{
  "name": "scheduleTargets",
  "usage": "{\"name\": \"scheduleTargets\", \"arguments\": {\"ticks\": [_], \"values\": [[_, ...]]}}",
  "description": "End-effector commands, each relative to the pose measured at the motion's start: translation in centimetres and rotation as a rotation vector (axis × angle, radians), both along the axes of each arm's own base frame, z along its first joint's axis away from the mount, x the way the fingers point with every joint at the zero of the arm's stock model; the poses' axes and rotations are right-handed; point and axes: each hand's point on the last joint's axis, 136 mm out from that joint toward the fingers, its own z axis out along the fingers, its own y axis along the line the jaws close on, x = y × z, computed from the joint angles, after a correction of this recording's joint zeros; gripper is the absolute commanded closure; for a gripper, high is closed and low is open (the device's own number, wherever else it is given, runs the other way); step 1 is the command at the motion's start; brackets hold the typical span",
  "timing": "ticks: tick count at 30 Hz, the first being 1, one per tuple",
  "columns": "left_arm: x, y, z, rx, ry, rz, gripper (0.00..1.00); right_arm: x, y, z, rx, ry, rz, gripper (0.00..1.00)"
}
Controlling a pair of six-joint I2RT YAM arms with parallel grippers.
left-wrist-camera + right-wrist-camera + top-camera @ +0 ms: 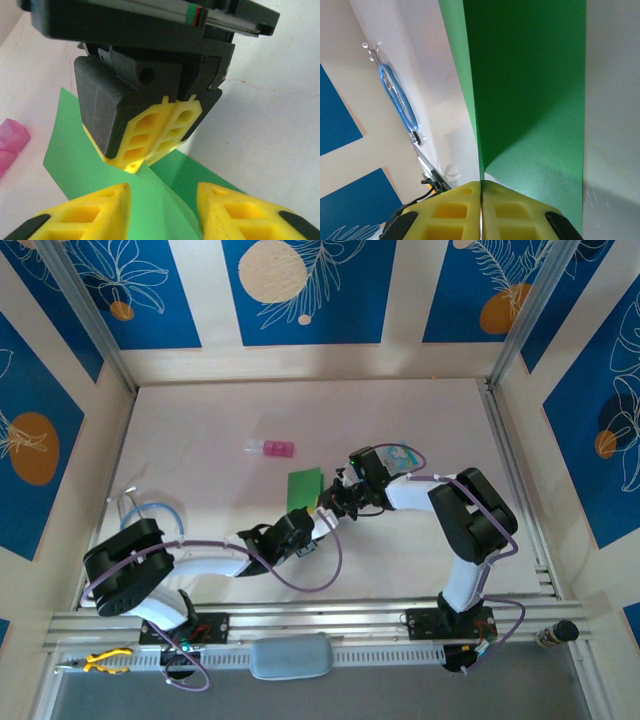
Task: Fold a paper plane with a square sheet of paper (pick it up from the middle)
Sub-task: Fold the triangle a second time at the center of the table.
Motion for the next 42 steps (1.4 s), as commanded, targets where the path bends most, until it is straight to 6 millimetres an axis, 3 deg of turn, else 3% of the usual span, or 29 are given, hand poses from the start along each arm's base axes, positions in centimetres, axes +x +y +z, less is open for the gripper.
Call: {"name": "scheduleTargets", "arguments": {"ticks": [1,14,22,28,36,42], "values": [[0.3,-0.4,0.9,-0.012,-0.04,0.004,0.66,-0.4,-0.3,0.9,0.018,0.006,-0.002,0.92],[-0.3,0.0,0.0,0.009,0.018,0.006,0.65,-0.3,-0.3,0.8,0.017,0.004,-0.01,0.92],[-0.4,-0.4,0.3,-0.019,0.031,-0.004,0.9,-0.4,-0.3,0.8,0.016,0.004,-0.009,0.92],[-0.8,-0.8,0.4,-0.066,0.092,0.004,1.0,-0.4,-0.8,0.9,-0.001,-0.017,-0.016,0.86],[-1.6,-2.1,1.8,-0.263,0.338,-0.014,1.0,-0.7,-4.3,1.3,-0.101,-0.084,-0.085,0.64],[-1.5,-2.9,2.7,-0.369,0.49,-0.014,1.0,-1.4,-6.9,1.5,-0.15,-0.101,-0.144,0.63]]}}
